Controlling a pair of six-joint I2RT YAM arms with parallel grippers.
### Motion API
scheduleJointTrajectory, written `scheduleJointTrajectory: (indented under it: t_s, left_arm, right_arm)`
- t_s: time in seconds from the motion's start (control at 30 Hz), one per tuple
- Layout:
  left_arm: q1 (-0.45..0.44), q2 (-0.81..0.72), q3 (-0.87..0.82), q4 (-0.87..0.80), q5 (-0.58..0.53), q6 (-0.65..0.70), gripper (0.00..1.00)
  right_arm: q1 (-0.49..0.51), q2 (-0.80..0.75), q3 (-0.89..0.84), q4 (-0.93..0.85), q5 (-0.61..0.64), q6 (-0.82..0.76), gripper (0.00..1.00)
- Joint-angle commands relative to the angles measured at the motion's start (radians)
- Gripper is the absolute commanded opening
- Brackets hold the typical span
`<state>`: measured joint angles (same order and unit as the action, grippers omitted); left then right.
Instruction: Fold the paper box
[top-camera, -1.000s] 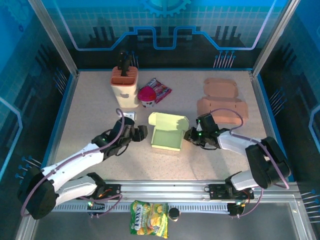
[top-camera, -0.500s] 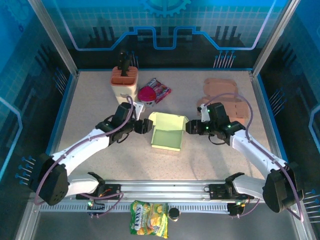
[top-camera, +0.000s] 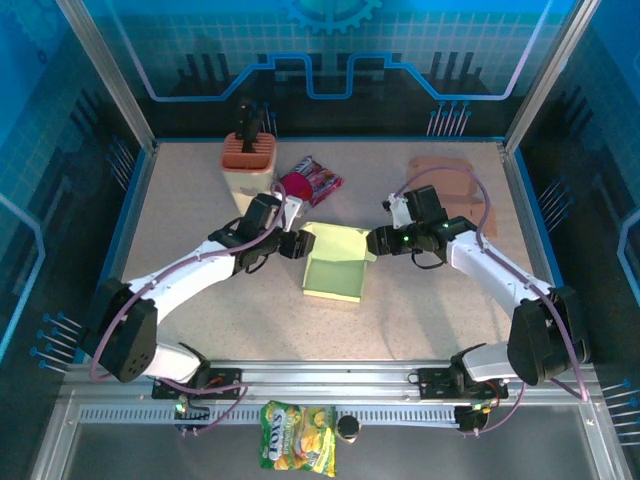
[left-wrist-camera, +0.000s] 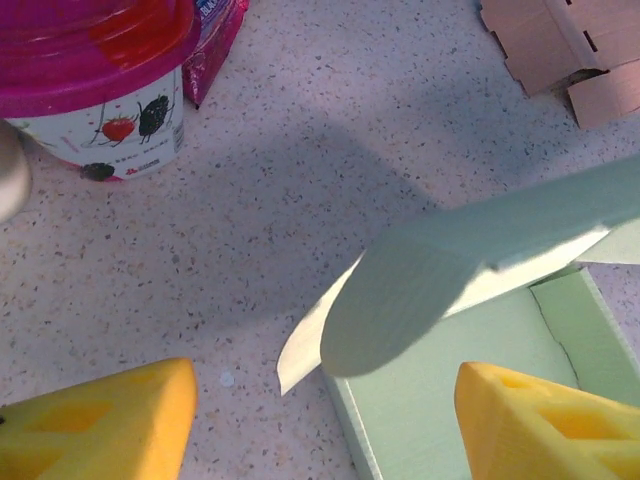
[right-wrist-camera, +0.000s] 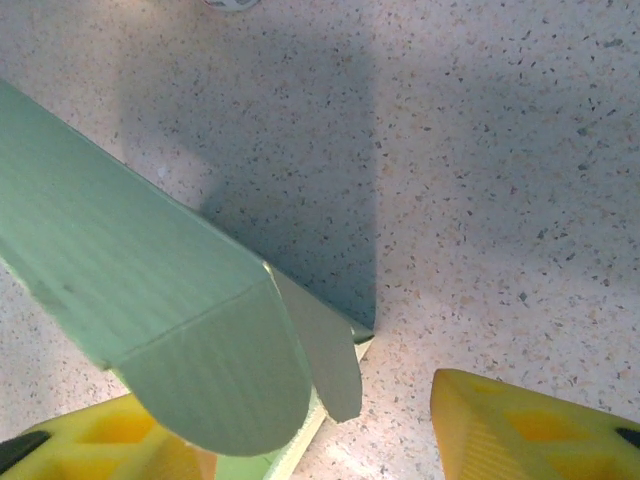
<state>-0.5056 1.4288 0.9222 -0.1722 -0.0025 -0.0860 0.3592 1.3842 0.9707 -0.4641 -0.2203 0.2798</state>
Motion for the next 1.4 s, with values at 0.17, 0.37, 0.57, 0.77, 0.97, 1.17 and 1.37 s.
scheduleJointTrajectory:
  t_s: [0.17,0.37,0.57,0.77,0.97,1.17,1.37]
  left_arm:
    - [0.004,0.048,0.057,0.026,0.031,0.033,0.56]
    - [-0.007,0.043,0.045,0.039,0.029,0.027,0.44]
    - [-0.022,0.051,0.051,0.029,0.005,0.027,0.39]
    - [-0.03,0.062,0.059,0.022,-0.024,0.031,0.39]
    - [-0.041,0.044,0.064,0.0,-0.045,0.032,0.39]
    - [-0.042,-0.071,0.018,-0.017,-0.124,-0.017,0.63]
    - [-0.007,-0.098,0.007,-0.062,-0.137,-0.031,0.68]
  right_arm:
    - [0.01,0.03,0.04,-0.022,-0.007,-0.028,0.44]
    - [0.026,0.048,0.057,-0.024,0.012,-0.025,0.36]
    - [0.045,0.07,0.082,-0.035,0.046,-0.023,0.31]
    - [0.063,0.075,0.097,-0.052,0.088,-0.031,0.22]
    - [0.075,0.083,0.106,-0.067,0.129,-0.049,0.11]
    - [0.09,0.093,0.122,-0.088,0.178,-0.089,0.0]
    - [0.101,0.099,0.141,-0.105,0.218,-0.144,0.0]
